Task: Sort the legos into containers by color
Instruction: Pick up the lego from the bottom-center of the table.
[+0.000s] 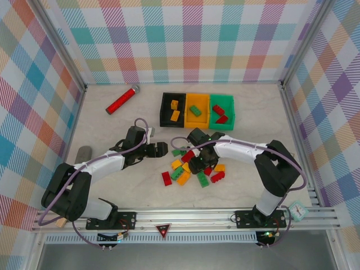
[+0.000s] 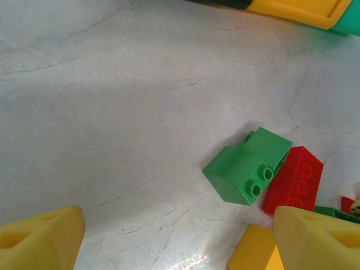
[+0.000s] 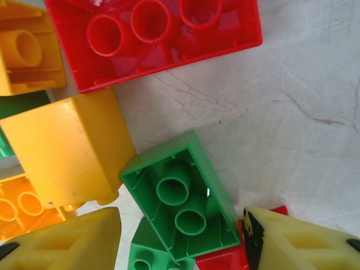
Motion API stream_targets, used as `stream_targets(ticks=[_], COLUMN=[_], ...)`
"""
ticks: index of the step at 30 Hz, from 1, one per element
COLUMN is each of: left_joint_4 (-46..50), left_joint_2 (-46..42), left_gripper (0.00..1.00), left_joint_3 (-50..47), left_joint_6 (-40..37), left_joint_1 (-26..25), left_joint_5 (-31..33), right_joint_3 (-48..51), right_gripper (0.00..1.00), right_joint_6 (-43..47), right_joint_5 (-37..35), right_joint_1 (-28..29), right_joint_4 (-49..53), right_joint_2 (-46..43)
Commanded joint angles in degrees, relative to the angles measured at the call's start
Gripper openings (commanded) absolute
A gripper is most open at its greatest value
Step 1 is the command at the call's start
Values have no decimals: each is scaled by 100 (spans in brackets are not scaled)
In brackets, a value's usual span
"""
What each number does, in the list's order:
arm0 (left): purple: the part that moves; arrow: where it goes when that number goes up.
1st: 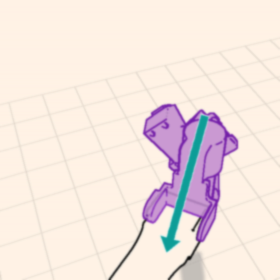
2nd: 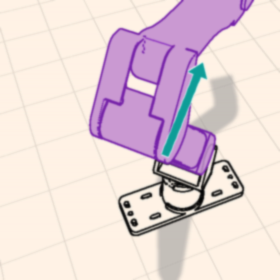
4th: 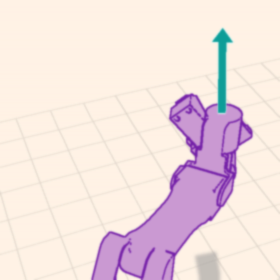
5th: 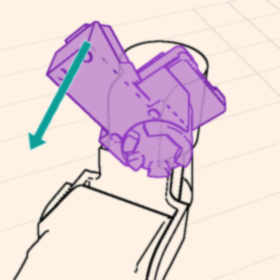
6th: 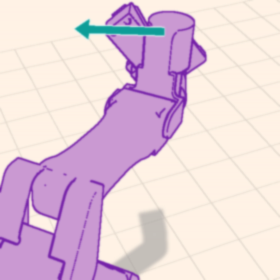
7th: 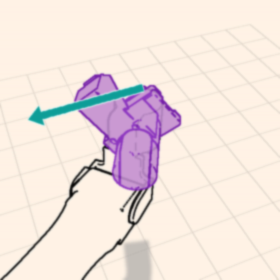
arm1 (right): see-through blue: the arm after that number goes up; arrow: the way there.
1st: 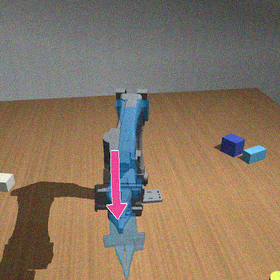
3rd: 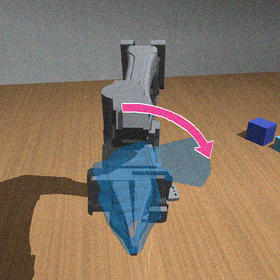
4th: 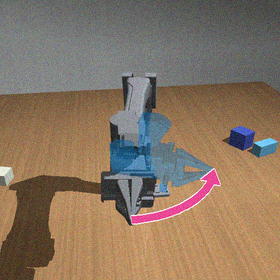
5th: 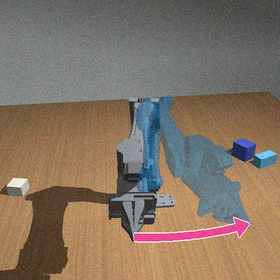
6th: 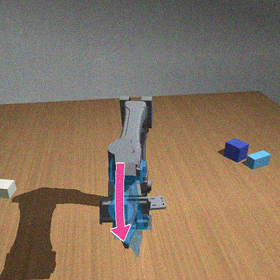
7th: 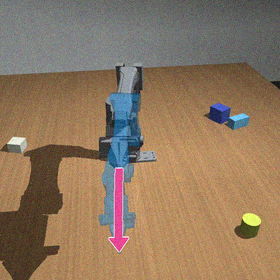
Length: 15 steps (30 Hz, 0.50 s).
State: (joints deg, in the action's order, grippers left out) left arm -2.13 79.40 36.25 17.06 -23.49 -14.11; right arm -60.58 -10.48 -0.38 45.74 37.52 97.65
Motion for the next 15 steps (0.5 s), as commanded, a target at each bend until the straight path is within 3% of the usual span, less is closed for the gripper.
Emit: stream_targets(ticks=[1,9,15], left_joint_4=[-112,-86,-95], left_joint_2=[61,41,77], left_gripper=[87,87,87], left_joint_3=[137,150,169], left_joint_6=[-21,-32,-22], left_joint_1=[2,2,2], left_joint_5=[-94,-61,-82], right_joint_3=[-216,-219,-305], right_gripper=[57,36,33], right_joint_6=[125,94,40], right_joint_5=[-8,-154,-151], right_joint_1=[59,72,52], right_joint_4=[80,-27,-275], right_joint_2=[196,123,-177])
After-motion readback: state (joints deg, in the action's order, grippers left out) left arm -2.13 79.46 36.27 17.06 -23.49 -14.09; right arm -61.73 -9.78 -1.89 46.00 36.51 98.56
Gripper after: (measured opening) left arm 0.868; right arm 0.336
